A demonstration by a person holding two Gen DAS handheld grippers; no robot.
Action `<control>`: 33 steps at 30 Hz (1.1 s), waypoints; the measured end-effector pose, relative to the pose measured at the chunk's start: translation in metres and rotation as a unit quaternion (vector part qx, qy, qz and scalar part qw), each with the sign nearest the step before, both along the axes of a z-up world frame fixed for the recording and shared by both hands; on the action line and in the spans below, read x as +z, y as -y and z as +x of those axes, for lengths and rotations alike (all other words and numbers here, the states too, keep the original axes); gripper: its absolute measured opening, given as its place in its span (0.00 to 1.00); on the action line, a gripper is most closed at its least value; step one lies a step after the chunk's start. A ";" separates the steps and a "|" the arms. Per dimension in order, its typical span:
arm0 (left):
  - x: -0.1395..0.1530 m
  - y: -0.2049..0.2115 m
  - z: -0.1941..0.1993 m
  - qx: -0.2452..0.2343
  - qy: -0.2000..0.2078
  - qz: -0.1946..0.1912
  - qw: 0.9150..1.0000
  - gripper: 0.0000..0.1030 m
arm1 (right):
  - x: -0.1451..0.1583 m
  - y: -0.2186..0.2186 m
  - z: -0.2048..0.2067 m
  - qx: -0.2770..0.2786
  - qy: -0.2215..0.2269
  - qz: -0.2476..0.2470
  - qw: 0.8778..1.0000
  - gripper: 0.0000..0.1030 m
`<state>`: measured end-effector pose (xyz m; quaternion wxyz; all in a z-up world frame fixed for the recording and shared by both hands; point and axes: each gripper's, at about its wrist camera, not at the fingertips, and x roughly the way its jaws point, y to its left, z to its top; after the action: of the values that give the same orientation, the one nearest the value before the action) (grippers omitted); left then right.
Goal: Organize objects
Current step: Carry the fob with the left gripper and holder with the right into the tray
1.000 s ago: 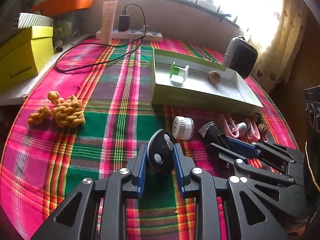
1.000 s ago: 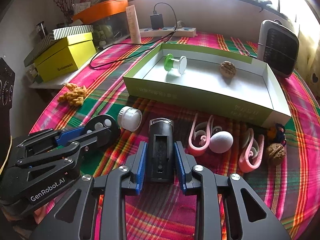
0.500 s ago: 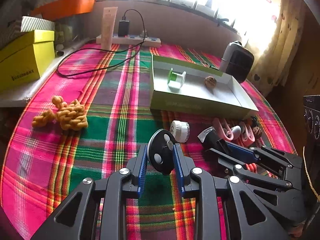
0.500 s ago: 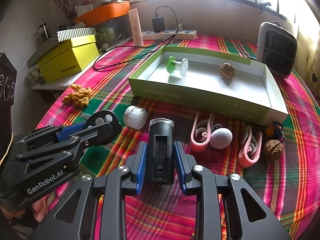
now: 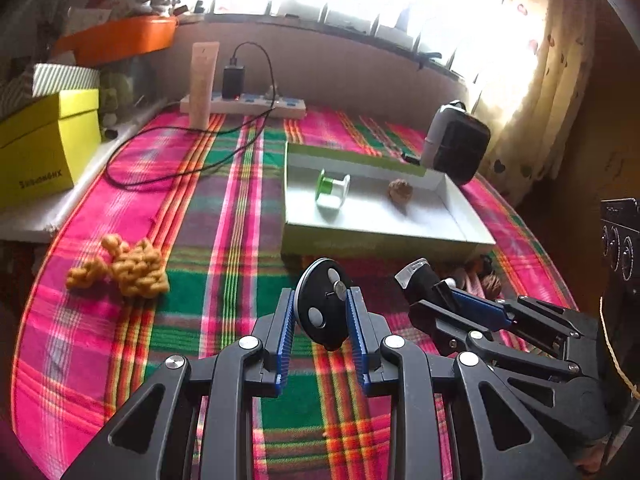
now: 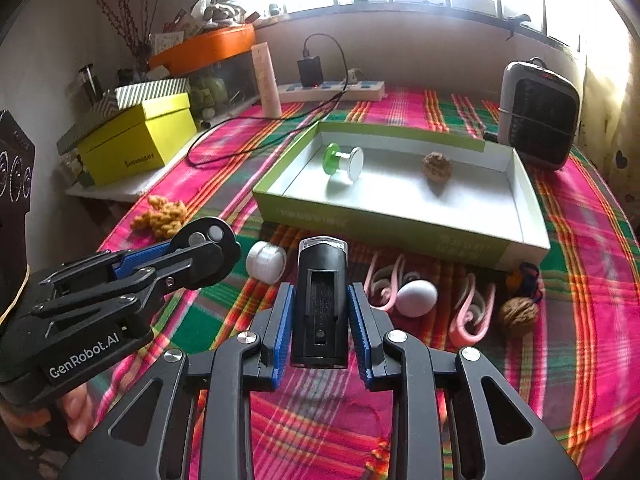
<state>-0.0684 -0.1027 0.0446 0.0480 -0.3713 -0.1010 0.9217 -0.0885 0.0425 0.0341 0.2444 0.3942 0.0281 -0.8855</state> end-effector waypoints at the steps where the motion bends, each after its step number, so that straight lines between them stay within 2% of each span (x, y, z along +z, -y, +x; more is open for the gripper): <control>1: 0.001 0.000 -0.002 -0.001 0.000 0.002 1.000 0.23 | 0.001 -0.001 -0.001 -0.002 -0.001 -0.001 1.000 0.28; 13: 0.010 -0.005 -0.032 -0.014 -0.001 0.006 1.000 0.23 | 0.019 -0.015 -0.028 -0.021 -0.013 -0.004 1.000 0.28; 29: 0.014 -0.012 -0.080 -0.017 -0.003 0.006 1.000 0.23 | 0.020 -0.020 -0.089 -0.037 0.000 0.001 0.999 0.28; 33: 0.009 -0.011 -0.091 -0.016 0.008 0.009 1.000 0.23 | 0.017 -0.018 -0.105 -0.038 0.007 0.001 0.999 0.28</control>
<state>-0.1595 -0.0913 0.0540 0.0655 -0.3797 -0.1040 0.9169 -0.1932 0.0603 0.0513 0.2104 0.4013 0.0121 -0.8914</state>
